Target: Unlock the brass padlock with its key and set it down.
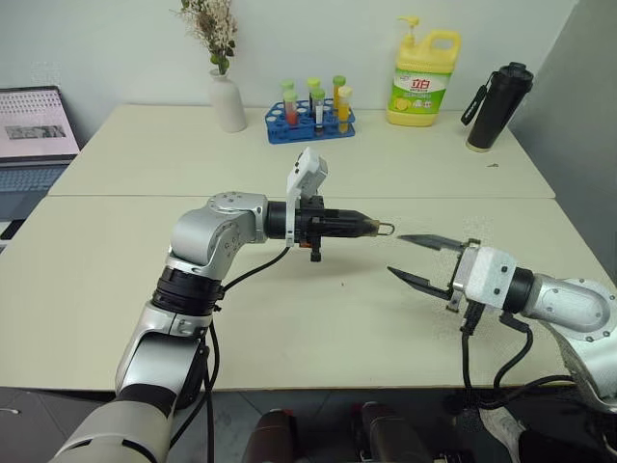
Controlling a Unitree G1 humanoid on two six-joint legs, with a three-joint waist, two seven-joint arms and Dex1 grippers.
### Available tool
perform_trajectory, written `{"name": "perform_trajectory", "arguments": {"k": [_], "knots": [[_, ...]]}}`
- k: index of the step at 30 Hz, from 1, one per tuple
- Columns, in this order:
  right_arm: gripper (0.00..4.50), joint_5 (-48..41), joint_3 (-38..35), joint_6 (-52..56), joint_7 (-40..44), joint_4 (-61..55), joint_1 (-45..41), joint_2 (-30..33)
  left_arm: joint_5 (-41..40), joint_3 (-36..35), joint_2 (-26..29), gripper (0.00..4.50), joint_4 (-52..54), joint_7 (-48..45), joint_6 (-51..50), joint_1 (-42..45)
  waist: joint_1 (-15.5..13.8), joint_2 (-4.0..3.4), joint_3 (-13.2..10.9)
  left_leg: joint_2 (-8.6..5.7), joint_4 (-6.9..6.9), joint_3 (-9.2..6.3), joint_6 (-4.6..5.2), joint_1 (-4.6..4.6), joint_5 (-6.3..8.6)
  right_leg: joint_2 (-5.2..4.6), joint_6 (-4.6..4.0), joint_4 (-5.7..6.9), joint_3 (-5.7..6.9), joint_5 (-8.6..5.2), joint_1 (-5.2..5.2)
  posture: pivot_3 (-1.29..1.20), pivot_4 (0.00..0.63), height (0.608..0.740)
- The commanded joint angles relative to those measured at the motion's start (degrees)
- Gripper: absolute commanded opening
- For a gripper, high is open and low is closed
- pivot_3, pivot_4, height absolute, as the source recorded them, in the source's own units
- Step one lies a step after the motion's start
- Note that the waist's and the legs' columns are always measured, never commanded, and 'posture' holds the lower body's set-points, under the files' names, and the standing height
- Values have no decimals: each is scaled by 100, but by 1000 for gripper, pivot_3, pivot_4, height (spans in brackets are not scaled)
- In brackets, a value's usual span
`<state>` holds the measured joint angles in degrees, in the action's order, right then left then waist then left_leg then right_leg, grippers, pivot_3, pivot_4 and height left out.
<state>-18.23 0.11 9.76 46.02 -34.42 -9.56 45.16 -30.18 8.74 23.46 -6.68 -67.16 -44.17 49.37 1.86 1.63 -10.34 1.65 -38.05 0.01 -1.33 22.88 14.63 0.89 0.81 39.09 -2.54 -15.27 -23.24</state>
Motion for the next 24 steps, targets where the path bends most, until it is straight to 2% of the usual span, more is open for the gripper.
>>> {"name": "perform_trajectory", "arguments": {"k": [1,3,4,8,24], "knots": [[973,-391,-113,607,-84,-258,-298,-9,-72,-4,77,146,217,-202,129,123,-8,0,0,0,0,-1,0,0,0,0,6,0,0,-3,0,0,150,740],[212,-419,-95,791,-97,-245,-427,-34,-64,5,99,146,273,-272,149,101,-16,0,0,-1,-1,-1,0,1,0,0,6,0,1,-4,0,0,150,740],[16,-411,-82,841,-92,-233,-480,-40,-68,7,109,146,297,-297,152,92,-19,0,0,-1,-1,-1,0,1,0,0,6,-1,1,-4,0,0,150,740],[0,-486,-94,1095,-105,-205,-647,-103,-95,38,184,146,456,-424,159,30,-19,0,0,-1,0,3,1,3,1,-1,7,-4,1,-4,-1,0,150,740],[0,27,243,342,421,609,-942,-183,-205,97,424,146,909,-714,71,-184,-16,0,0,-1,1,2,1,4,1,-1,7,-5,1,-5,-1,0,150,740]]}}
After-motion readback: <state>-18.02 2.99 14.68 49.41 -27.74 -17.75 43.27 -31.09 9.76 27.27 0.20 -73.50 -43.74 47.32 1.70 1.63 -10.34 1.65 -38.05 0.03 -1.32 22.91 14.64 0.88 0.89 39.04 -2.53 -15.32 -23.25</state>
